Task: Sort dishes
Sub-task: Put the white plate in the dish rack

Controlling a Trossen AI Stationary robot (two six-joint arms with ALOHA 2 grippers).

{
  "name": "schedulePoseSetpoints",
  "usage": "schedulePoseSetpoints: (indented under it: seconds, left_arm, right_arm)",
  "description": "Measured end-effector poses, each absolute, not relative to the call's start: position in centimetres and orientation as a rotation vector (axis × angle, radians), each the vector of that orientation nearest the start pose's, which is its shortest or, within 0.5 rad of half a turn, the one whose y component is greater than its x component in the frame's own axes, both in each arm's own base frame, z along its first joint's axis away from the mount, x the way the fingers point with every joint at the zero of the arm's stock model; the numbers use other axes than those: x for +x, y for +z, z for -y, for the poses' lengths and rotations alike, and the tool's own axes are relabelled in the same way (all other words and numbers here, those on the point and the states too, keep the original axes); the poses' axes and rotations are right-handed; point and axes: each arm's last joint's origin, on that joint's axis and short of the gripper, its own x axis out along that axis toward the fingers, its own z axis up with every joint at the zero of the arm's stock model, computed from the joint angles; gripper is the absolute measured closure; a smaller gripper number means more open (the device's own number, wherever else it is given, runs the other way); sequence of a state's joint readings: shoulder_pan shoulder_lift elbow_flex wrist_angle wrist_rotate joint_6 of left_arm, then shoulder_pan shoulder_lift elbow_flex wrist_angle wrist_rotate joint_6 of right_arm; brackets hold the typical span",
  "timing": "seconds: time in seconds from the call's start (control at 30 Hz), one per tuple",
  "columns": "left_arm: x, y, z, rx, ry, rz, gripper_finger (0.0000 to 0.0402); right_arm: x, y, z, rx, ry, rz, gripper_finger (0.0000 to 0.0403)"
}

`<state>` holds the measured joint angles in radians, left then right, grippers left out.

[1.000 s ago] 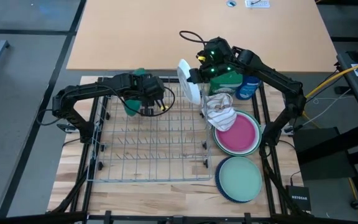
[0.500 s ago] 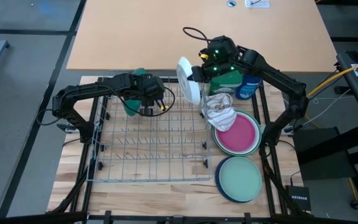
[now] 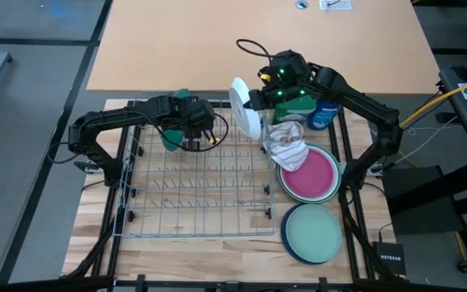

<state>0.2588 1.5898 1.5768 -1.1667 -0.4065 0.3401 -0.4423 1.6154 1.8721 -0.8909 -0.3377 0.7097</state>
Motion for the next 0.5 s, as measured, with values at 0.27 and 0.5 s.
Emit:
schedulePoseSetpoints:
  seconds: [0.27, 0.5]
  left_arm:
    - [29.36, 33.70, -8.95, 0.376, 0.377, -1.287, 0.0284]
    - [29.36, 33.72, -8.96, 0.376, 0.377, -1.286, 0.0284]
  right_arm:
    - [30.37, 43.07, 12.99, 0.915, -0.336, -0.533, 0.0389]
    - [30.40, 43.01, 13.07, 0.906, -0.364, -0.527, 0.0389]
